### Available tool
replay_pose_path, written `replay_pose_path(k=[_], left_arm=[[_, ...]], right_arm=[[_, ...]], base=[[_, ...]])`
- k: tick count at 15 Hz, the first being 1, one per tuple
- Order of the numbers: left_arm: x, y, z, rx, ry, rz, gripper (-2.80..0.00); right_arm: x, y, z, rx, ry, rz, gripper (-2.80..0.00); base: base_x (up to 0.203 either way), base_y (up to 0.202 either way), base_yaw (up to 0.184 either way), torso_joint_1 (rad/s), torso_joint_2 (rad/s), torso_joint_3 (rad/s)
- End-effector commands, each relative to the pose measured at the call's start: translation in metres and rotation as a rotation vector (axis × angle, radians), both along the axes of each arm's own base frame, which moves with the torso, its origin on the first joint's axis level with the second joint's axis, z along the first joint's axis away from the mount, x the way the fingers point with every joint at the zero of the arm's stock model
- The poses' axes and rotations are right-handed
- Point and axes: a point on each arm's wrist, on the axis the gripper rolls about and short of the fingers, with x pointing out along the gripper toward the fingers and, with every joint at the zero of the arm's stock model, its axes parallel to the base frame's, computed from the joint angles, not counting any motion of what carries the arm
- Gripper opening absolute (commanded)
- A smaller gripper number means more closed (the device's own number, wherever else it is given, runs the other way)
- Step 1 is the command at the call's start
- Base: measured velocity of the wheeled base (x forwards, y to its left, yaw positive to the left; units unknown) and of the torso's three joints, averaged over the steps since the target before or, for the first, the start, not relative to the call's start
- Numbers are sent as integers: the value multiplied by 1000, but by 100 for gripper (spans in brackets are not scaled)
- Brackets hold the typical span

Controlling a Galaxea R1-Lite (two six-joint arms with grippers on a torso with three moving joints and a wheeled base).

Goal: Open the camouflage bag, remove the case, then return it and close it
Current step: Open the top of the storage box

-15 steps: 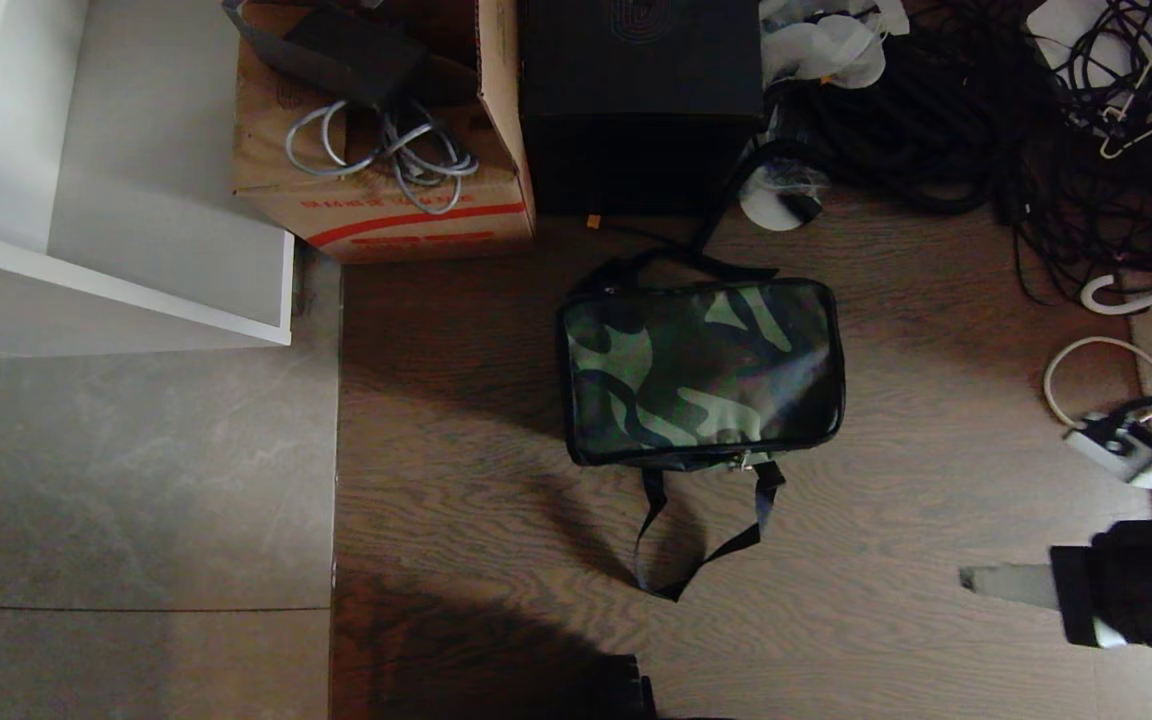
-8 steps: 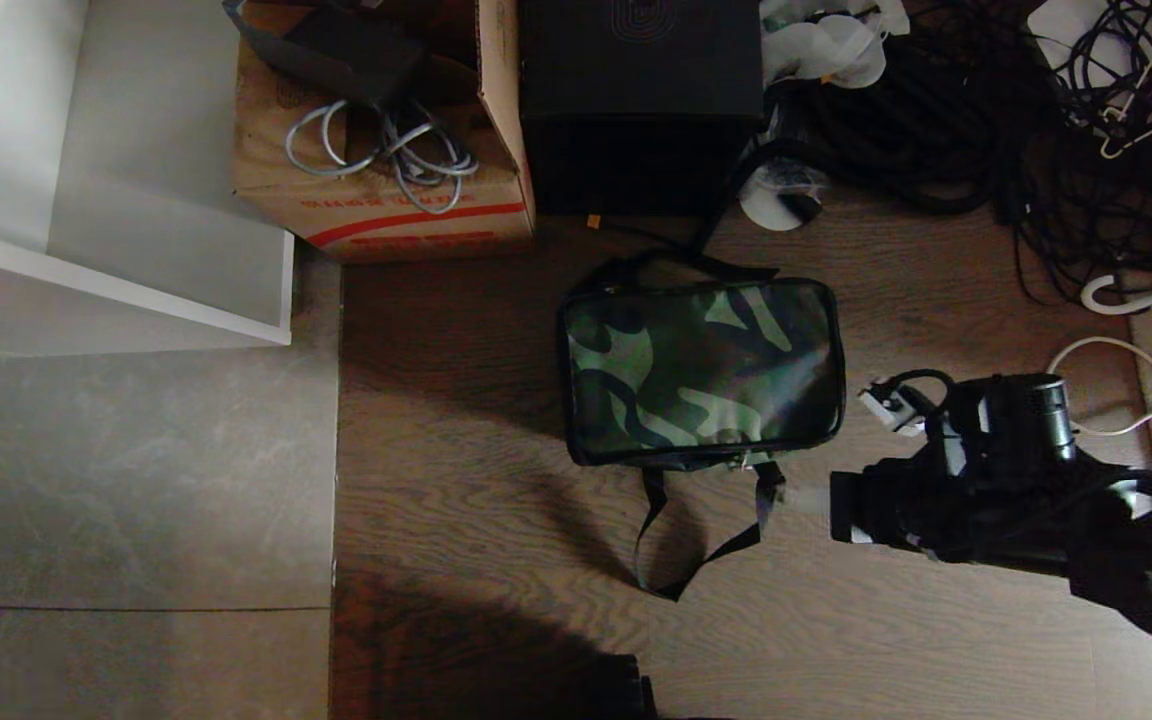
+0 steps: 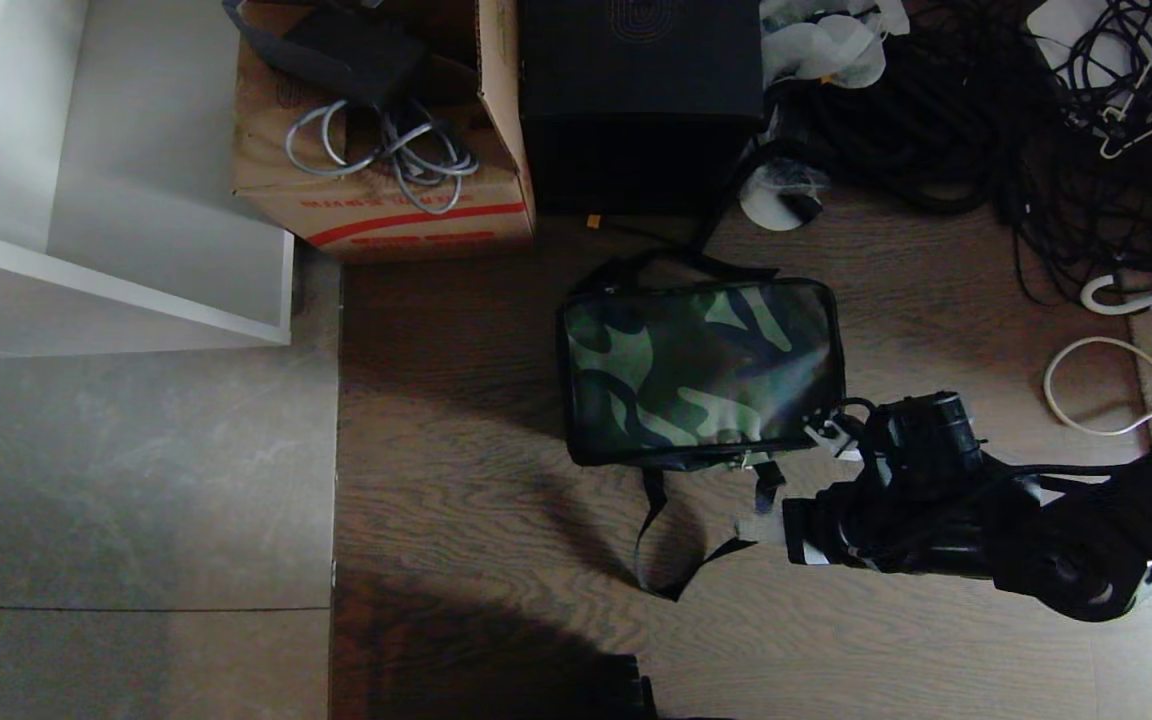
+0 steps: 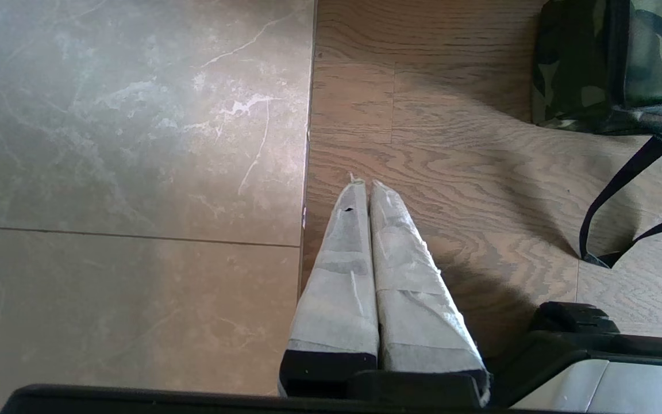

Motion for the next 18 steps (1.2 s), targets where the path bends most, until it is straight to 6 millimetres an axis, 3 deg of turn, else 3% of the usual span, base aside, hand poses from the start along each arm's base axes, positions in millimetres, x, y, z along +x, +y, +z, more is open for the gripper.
replay_pose_path(k=[1, 8, 12, 18], left_arm=[[1, 0, -2, -1, 8, 1, -280], [1, 0, -3, 1, 10, 1, -280], [1, 0, -2, -1, 8, 1, -280], [1, 0, -2, -1, 8, 1, -280]], right_arm=[[3, 2, 6, 11, -23, 4, 0], [-16, -8, -1, -109, -90, 63, 0], [-10, -7, -11, -195, -141, 41, 0], [9, 1, -30, -158, -237, 32, 0]], base=[[0, 0, 0, 0, 0, 0], [0, 0, 0, 0, 0, 0], [0, 0, 0, 0, 0, 0], [0, 0, 0, 0, 0, 0]])
